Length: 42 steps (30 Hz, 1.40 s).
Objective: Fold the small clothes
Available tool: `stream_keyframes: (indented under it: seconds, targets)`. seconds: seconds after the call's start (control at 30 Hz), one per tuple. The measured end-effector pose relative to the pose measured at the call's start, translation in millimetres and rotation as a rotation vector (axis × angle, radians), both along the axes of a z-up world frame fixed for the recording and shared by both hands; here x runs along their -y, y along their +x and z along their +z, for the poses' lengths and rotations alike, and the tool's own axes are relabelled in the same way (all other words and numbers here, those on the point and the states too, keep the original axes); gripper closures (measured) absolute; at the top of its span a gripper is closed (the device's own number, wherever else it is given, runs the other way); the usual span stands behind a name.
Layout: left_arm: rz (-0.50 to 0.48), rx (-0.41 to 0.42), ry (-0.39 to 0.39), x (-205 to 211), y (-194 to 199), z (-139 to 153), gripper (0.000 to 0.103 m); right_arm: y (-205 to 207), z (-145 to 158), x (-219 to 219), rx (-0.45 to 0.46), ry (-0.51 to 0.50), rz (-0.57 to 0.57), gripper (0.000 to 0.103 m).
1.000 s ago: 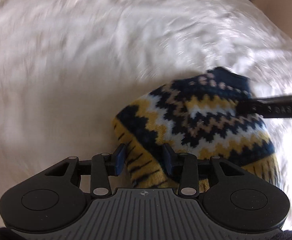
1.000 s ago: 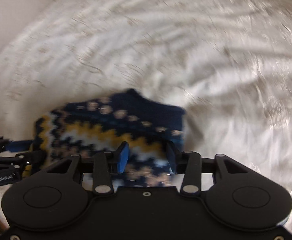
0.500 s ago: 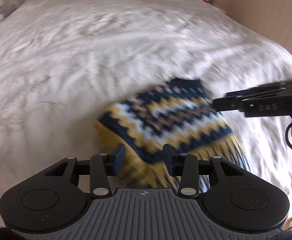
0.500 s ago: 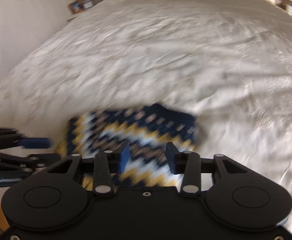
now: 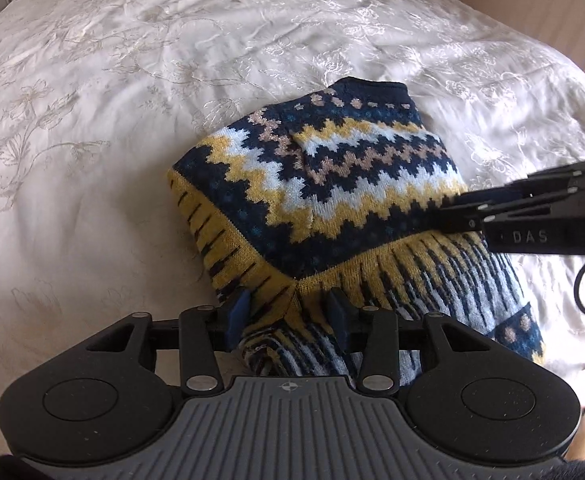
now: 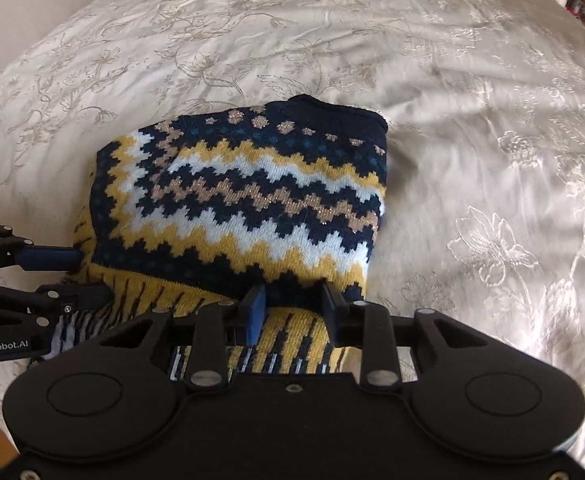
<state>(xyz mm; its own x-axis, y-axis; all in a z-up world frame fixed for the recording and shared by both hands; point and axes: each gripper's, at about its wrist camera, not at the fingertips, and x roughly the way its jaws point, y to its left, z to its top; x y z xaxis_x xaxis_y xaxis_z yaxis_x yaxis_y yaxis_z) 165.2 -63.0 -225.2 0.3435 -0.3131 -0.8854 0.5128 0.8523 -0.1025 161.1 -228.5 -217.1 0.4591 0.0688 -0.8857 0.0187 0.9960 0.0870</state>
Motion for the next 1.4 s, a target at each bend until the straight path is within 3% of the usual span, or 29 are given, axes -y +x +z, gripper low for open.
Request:
stream_keyframes:
  seconds: [0.07, 0.1, 0.13, 0.2, 0.23, 0.37, 0.53, 0.7, 0.93, 1.2, 1.27, 1.4]
  targets:
    - [0.007, 0.009, -0.001, 2, -2, -1, 0.054, -3, -1, -3, 0.015, -0.025, -0.003, 0.053]
    - [0.011, 0.013, -0.003, 3, -2, -2, 0.051, -4, -1, -4, 0.019, -0.042, -0.009, 0.04]
    - [0.021, 0.016, -0.002, 5, -3, -4, 0.042, -4, -2, -4, 0.018, -0.064, -0.023, 0.019]
    - [0.057, 0.014, 0.036, 8, -5, -7, 0.019, -6, -5, 4, 0.012, -0.062, -0.07, 0.003]
    - [0.088, -0.005, 0.058, 8, -4, -10, 0.008, -7, -6, 9, 0.006, -0.033, -0.09, 0.003]
    - [0.208, -0.08, -0.003, -6, -1, -14, 0.007, -19, -3, 16, 0.037, -0.014, -0.121, 0.0]
    - [0.236, -0.02, 0.052, -8, -21, 4, 0.008, -37, 12, 12, 0.086, -0.08, -0.115, 0.0]
    - [0.354, -0.055, 0.007, -22, -52, 35, 0.008, -63, 45, 15, 0.14, -0.061, -0.127, 0.0]
    - [0.38, 0.109, 0.047, 2, -102, 109, 0.01, -109, 102, 23, 0.242, -0.027, -0.147, 0.0]
    - [0.464, 0.343, 0.007, 23, -147, 199, 0.011, -151, 148, 24, 0.326, 0.012, -0.143, 0.0]
    - [0.459, 0.363, -0.034, 24, -153, 214, 0.011, -159, 156, 23, 0.337, 0.009, -0.148, 0.0]
    - [0.431, 0.326, -0.088, 28, -161, 221, 0.011, -173, 165, 20, 0.341, -0.009, -0.159, 0.0]
